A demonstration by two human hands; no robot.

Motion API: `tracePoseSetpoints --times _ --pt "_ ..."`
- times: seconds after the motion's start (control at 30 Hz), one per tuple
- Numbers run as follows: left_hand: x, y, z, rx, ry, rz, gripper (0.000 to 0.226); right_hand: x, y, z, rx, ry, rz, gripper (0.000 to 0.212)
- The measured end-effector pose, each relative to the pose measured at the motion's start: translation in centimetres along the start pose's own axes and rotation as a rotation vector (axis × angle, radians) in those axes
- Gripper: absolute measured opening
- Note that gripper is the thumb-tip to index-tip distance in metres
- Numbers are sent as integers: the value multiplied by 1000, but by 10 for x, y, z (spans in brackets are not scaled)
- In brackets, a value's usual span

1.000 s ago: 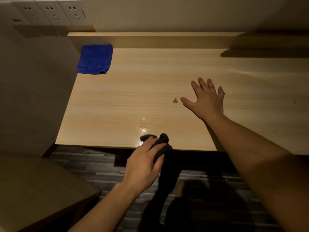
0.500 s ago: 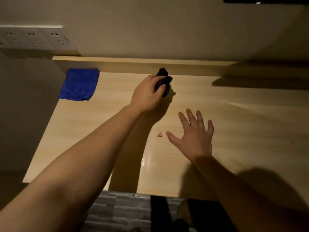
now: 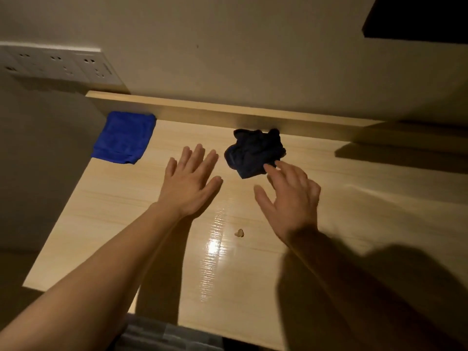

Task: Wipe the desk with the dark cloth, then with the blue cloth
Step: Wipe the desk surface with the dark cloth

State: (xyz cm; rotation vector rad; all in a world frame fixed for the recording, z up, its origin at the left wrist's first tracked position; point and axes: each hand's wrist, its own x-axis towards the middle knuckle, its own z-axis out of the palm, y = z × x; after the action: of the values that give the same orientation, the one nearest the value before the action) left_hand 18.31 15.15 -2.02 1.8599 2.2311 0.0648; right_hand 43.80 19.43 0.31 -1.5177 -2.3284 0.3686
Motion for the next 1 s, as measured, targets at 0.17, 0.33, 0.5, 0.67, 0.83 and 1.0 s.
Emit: tracePoseSetpoints --times 0.17,0.33,0.5,0.67,0.83,1.0 --pt "-5 -5 12 38 5 -43 72 111 -2 13 -132 -247 -344 51" --pt "-5 -8 13 31 10 -42 72 146 12 15 -407 -381 -493 83" --pt "-4 -9 14 38 18 -39 72 146 13 18 -501 -378 -589 90" --pt "-4 -9 15 37 13 -40 72 119 18 32 -296 -424 -471 81" --pt "-5 -8 14 43 15 -44 72 83 14 31 -259 -419 -422 73" --pt "-6 -10 14 41 22 -14 73 35 6 28 -242 -425 -401 69"
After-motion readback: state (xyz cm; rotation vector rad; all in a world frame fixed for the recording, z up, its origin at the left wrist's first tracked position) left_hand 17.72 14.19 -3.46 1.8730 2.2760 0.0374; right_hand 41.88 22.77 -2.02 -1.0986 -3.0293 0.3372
